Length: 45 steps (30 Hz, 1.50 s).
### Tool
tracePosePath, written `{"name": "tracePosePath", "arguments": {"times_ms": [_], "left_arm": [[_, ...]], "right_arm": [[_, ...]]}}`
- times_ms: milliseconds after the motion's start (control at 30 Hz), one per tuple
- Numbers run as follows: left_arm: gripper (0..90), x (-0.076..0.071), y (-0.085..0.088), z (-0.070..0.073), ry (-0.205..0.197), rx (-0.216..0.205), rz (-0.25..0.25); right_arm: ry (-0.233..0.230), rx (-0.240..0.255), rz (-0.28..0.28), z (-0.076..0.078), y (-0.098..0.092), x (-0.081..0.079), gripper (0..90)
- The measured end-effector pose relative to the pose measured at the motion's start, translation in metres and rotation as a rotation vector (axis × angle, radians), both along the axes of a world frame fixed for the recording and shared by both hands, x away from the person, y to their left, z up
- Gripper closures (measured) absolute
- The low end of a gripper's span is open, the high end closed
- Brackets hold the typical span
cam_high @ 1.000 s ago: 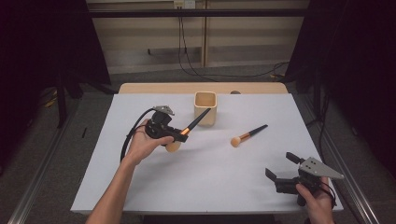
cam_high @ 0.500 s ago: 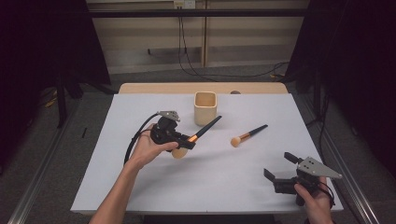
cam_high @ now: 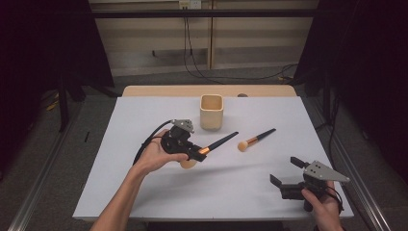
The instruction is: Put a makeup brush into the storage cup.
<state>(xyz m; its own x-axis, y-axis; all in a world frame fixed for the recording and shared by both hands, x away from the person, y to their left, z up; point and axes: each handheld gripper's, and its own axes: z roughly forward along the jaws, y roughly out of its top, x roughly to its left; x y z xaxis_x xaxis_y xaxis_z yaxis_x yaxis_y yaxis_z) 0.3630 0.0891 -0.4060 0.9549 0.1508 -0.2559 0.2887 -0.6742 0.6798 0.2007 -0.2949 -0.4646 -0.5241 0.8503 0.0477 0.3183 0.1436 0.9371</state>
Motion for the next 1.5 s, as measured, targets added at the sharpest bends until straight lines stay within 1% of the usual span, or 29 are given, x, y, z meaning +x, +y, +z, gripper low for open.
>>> {"name": "tracePosePath", "arguments": {"times_ms": [33,133,267,467,567,600,633,700,833,900,967,1000,1067,1200,1300,1367,1400,1467,1500], "left_arm": [[66.9,-0.001,-0.001,0.0,-0.006,0.005,-0.004],[66.9,-0.003,-0.003,-0.001,0.0,0.027,-0.029],[66.9,-0.007,-0.006,0.001,0.004,0.053,-0.06],[66.9,-0.008,-0.007,0.004,0.007,0.068,-0.063],[66.9,-0.011,-0.008,0.005,0.01,0.078,-0.074],[66.9,-0.011,-0.008,0.005,0.01,0.091,-0.089],[66.9,-0.012,-0.009,0.005,0.011,0.091,-0.087],[66.9,-0.013,-0.009,0.006,0.025,0.101,-0.109],[66.9,-0.014,-0.008,0.008,0.022,0.097,-0.123],[66.9,-0.016,-0.008,0.008,0.022,0.106,-0.134],[66.9,-0.017,-0.009,0.008,0.021,0.113,-0.144],[66.9,-0.017,-0.009,0.008,0.028,0.116,-0.15],[66.9,-0.017,-0.01,0.008,0.027,0.126,-0.145],[66.9,-0.017,-0.012,0.009,0.032,0.151,-0.167],[66.9,-0.016,-0.013,0.009,0.035,0.153,-0.165],[66.9,-0.016,-0.014,0.01,0.012,0.157,-0.157],[66.8,-0.016,-0.014,0.01,0.018,0.163,-0.17],[66.9,-0.016,-0.014,0.009,0.025,0.174,-0.174],[66.9,-0.016,-0.014,0.009,0.026,0.18,-0.179]], "right_arm": [[0.0,-0.004,0.008,0.001,0.001,0.001,0.0],[0.002,-0.011,0.03,0.003,0.006,0.004,0.0],[-0.005,-0.032,0.058,0.008,0.011,0.008,0.0],[0.001,-0.042,0.103,0.019,0.016,0.017,0.0],[0.019,-0.054,0.143,0.023,0.02,0.022,0.0],[0.027,-0.057,0.16,0.025,0.021,0.024,0.0],[0.033,-0.062,0.177,0.026,0.024,0.026,0.0],[0.055,-0.08,0.223,0.028,0.028,0.029,3.0],[0.075,-0.11,0.288,0.032,0.036,0.035,2.0],[0.081,-0.12,0.321,0.037,0.039,0.038,2.0],[0.085,-0.129,0.336,0.042,0.041,0.042,2.0],[0.088,-0.133,0.343,0.044,0.042,0.044,2.0],[0.093,-0.134,0.363,0.048,0.044,0.05,2.2],[0.13,-0.169,0.414,0.054,0.05,0.062,1.5],[0.156,-0.215,0.443,0.056,0.057,0.07,1.8],[0.182,-0.241,0.474,0.057,0.061,0.074,1.7],[0.192,-0.252,0.484,0.057,0.063,0.076,1.7],[0.209,-0.279,0.491,0.057,0.066,0.08,2.0],[0.21,-0.292,0.488,0.057,0.068,0.082,2.1]]}}
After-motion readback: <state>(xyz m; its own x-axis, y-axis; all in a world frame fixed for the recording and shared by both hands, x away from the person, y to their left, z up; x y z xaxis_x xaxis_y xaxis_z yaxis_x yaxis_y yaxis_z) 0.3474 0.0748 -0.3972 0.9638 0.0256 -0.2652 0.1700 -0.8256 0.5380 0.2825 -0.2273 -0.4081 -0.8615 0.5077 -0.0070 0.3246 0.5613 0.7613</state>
